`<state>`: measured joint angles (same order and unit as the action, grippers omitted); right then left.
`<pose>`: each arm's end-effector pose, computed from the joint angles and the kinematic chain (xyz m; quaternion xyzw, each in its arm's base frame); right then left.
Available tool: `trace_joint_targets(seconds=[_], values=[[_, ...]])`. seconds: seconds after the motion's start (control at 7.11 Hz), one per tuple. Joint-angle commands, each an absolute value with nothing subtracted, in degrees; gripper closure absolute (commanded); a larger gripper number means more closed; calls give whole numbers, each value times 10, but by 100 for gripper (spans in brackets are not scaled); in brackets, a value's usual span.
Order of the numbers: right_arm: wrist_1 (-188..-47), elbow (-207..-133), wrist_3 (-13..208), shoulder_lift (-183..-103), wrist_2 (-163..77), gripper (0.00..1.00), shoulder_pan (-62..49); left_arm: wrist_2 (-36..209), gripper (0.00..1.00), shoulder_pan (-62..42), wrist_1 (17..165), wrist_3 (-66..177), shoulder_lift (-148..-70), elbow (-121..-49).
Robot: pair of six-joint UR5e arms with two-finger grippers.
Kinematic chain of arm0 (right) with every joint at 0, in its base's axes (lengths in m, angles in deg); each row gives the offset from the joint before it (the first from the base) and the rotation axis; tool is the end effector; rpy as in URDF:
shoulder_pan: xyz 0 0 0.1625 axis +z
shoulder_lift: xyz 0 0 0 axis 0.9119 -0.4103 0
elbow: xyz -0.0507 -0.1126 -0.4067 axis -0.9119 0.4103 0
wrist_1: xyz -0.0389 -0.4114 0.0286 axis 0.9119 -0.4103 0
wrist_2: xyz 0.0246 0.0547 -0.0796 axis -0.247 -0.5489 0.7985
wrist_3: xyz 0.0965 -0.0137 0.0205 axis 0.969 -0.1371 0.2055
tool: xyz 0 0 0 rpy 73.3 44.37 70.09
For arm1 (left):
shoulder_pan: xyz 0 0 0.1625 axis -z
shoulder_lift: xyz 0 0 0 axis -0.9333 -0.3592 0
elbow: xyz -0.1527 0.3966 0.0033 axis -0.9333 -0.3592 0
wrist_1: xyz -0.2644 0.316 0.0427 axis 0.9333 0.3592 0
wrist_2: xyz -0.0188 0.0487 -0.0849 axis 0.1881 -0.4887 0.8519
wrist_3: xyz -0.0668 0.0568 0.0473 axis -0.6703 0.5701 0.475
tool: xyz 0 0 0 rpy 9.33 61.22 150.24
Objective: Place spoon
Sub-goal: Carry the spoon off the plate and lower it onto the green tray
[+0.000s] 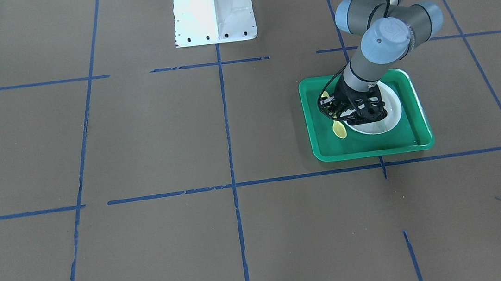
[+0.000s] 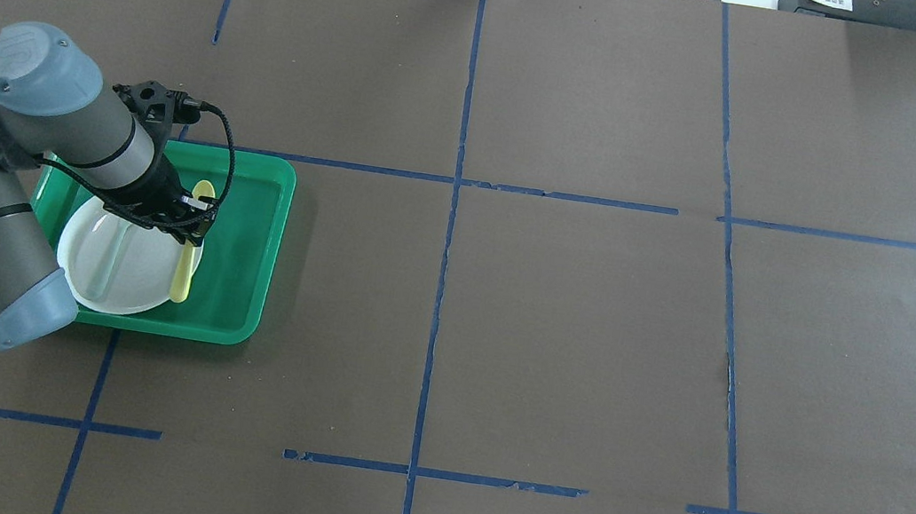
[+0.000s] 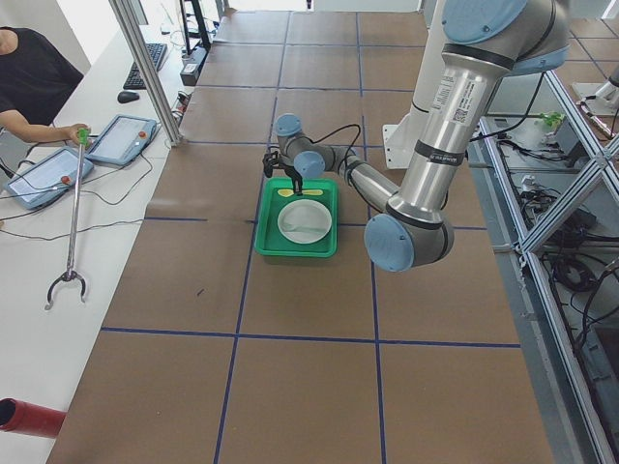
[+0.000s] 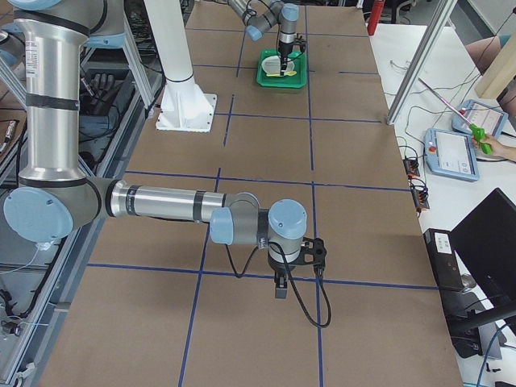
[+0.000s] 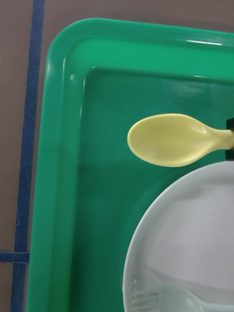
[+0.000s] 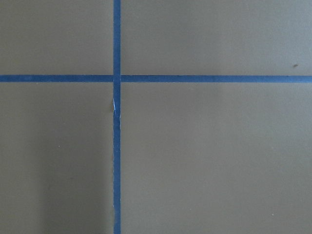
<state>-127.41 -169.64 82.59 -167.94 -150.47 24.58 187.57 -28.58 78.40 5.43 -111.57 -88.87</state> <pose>0.0714 -0.4569 0.6765 0.0068 -0.3463 0.0127 0.9380 0.4360 -0.4755 0.3797 -0.0416 0.4208 -0.0246 0.9059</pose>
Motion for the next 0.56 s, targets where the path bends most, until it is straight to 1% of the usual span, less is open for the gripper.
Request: trace_joint_targets(seconds=[0.0, 0.14, 0.28, 0.42], values=[[-1274, -1697, 826, -1679, -1505, 0, 246, 1874, 100, -302, 787, 55, -1120, -877], [-1274, -1696, 826, -1679, -1504, 0, 246, 1874, 62, -303, 792, 55, -1119, -876], [-1274, -1697, 826, -1679, -1505, 0, 246, 1873, 35, -302, 813, 55, -1118, -875], [-1274, -1697, 826, -1679, -1504, 0, 246, 1877, 27, -293, 814, 54, -1119, -882]])
